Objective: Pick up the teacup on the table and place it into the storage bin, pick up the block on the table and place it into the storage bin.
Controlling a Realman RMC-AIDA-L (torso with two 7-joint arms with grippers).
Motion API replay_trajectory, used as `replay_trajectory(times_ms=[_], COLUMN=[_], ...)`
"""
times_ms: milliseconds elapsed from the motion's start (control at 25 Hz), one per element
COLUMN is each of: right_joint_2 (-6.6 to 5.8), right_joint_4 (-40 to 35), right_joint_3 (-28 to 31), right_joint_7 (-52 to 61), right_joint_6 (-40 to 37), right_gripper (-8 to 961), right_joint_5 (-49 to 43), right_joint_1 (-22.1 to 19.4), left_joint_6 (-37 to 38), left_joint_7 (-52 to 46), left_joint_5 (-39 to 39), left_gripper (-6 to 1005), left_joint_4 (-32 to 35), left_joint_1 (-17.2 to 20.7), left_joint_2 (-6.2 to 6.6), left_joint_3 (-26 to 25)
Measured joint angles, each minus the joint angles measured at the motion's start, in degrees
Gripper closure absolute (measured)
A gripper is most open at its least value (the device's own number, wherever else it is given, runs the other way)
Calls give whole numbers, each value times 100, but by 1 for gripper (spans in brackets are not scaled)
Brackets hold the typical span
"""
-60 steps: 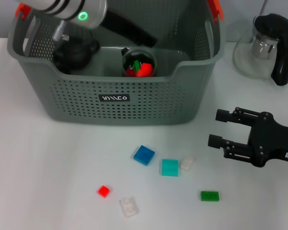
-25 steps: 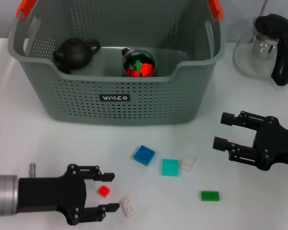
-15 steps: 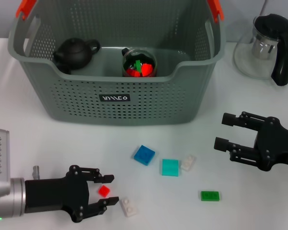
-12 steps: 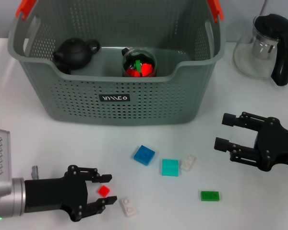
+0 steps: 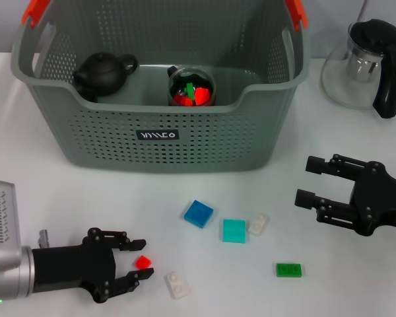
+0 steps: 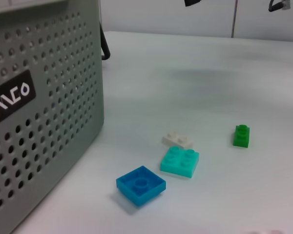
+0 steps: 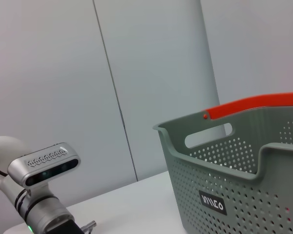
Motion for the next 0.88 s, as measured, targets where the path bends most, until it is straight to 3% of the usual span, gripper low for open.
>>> replay_trajectory(times_ms=[440,640,880], right_joint_2=[0,0,-10], right_joint_4=[-1,-1,-1], right_joint_3=[0,0,0], right_joint_7=[0,0,0], right_joint_6=[-2,8,-1], right_gripper=[218,218,218], right_joint_5=[0,0,0], right_joint_1=[0,0,0], left_joint_6=[-46,-129,-169], left_joint_7=[5,-5,-40], left_joint_5=[43,51,65], left_gripper=[530,575,760], left_joint_4=[-23,-58,-67], left_joint_1=[4,-17,-30], left_joint_2=[-11,-10,-5], left_joint_3=[6,14,18])
